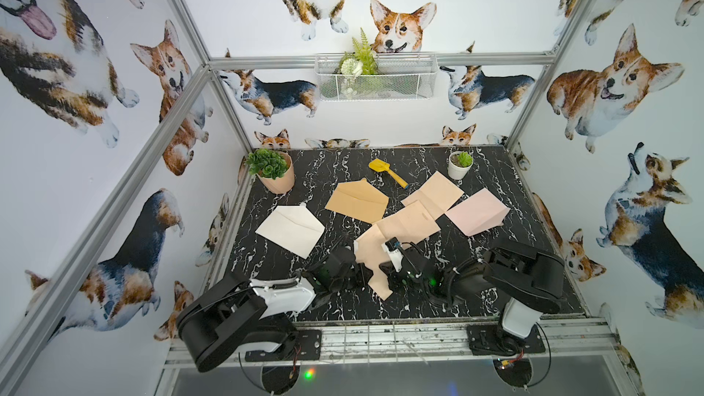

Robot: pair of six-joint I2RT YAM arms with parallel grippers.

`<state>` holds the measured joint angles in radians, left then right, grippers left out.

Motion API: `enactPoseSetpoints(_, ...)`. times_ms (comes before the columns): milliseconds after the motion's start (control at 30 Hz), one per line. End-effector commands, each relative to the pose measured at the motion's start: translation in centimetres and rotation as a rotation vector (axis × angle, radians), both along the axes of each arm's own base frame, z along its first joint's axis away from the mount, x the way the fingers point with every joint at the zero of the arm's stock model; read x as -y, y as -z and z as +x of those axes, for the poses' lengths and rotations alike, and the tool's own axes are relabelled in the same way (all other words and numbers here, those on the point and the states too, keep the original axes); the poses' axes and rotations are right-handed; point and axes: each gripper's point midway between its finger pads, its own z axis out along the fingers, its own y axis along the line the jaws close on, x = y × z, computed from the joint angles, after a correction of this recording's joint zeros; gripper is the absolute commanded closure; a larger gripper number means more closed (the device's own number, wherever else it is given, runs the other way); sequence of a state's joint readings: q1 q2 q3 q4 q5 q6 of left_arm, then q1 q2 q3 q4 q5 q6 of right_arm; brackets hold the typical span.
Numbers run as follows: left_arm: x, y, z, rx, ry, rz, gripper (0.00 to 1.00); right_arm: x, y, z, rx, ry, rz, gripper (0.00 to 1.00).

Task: Take the letter paper out of the envelope
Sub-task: Unfold the letter paper at the center of the board.

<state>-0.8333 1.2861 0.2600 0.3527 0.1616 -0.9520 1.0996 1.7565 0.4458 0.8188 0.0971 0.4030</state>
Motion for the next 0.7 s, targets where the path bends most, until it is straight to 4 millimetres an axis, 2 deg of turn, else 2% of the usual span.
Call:
enactPoseSetpoints(0, -2.4, 1.5, -0.8, -0.037, -0.038, 0.111, 0.84, 0.2, 0.6, 0.3, -0.009, 0.035, 0.021, 1.0)
enactPoseSetpoints(133, -3.1, 1.4, -1.1, -0.029, -0.042, 0.129, 0.84, -0.8, 0.2, 0.5, -0.036, 0.013, 0.055, 1.0)
enactPoseSetpoints(333, -4.3, 1.9, -1.6, -0.03, -0.069, 0.137, 0.84, -3.1, -2.0, 0.1, -0.043, -0.065, 0.133, 1.0)
enactPoseSetpoints(467, -4.9, 1.8, -1.7, -0.021, -0.087, 0.145, 0.84, -4.8, -1.7, 0.1, -0.031, -0.122, 0.027, 1.0)
enactPoseSetpoints(533, -5.2, 1.6, -1.7, -0.015, -0.093, 0.149, 0.84, -5.3, -1.3, 0.5, -0.019, -0.115, 0.034, 1.0)
enactPoseSetpoints(667, -5.8, 1.0, -1.9, -0.003, -0.105, 0.152, 0.84, -6.0, 1.2, 0.8, -0.087, -0.123, 0.063, 1.0)
